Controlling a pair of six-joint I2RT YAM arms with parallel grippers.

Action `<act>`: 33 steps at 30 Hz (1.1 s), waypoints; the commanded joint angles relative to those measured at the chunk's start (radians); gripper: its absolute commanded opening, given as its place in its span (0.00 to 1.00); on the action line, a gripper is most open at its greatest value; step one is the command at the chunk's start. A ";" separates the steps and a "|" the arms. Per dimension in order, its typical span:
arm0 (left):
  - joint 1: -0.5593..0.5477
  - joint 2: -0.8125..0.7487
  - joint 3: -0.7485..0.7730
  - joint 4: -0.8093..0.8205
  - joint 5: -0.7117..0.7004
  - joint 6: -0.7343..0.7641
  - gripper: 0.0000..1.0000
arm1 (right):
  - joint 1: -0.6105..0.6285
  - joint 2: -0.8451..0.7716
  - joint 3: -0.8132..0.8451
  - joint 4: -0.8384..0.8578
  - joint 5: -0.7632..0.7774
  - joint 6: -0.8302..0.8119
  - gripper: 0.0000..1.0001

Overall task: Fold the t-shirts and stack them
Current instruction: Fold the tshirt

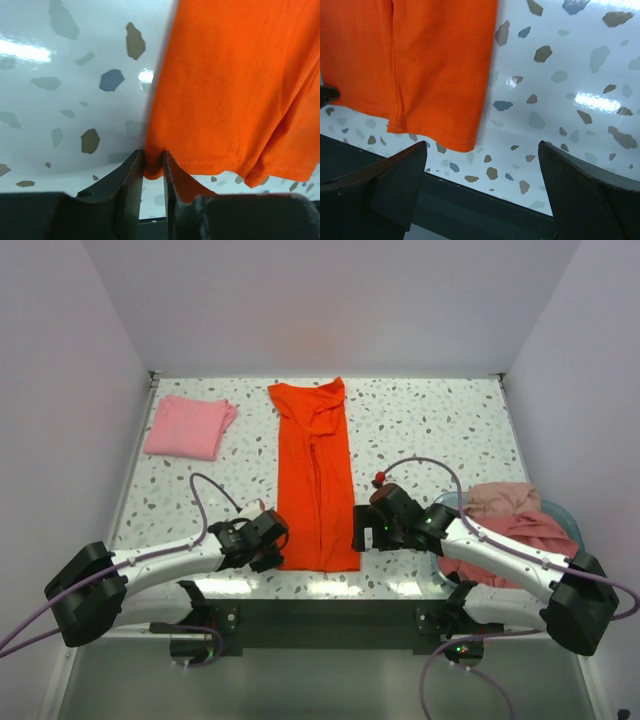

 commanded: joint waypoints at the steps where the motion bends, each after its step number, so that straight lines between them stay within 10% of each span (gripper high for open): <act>1: 0.002 0.041 -0.073 0.061 0.084 -0.013 0.27 | 0.058 0.028 -0.014 -0.003 0.025 0.076 0.95; 6: 0.000 0.070 -0.089 0.061 0.106 -0.028 0.00 | 0.104 0.064 -0.033 0.015 0.027 0.144 0.88; 15: 0.000 0.074 -0.101 0.014 0.093 -0.053 0.00 | 0.124 0.175 -0.076 0.159 0.014 0.184 0.57; 25: -0.015 0.005 -0.103 -0.063 0.089 -0.073 0.00 | 0.187 0.183 -0.106 0.150 -0.036 0.231 0.00; 33: -0.135 -0.092 -0.015 -0.235 0.009 -0.137 0.00 | 0.261 0.051 -0.096 0.012 0.007 0.273 0.00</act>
